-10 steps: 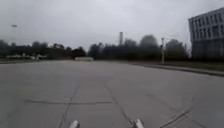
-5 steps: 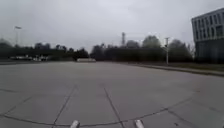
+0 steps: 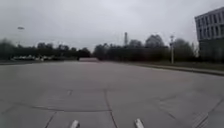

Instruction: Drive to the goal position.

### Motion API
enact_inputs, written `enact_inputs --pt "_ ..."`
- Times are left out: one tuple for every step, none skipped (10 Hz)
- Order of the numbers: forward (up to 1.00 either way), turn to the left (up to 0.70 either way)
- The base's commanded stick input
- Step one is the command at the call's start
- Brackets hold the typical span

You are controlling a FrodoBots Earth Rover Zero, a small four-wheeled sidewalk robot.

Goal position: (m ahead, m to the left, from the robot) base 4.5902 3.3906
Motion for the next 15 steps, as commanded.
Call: enact_inputs --pt "1.0 0.0" --pt "1.0 0.0" --pt "1.0 0.0" --pt "1.0 0.0" --pt "1.0 0.0" --pt "0.0 0.0" --pt "0.0 0.0" --pt "0.0 0.0" --pt "0.0 0.0" --pt "0.0 0.0" --pt "0.0 0.0" --pt "0.0 0.0" --pt "0.0 0.0" --pt "0.0 0.0" --pt "0.55 0.0"
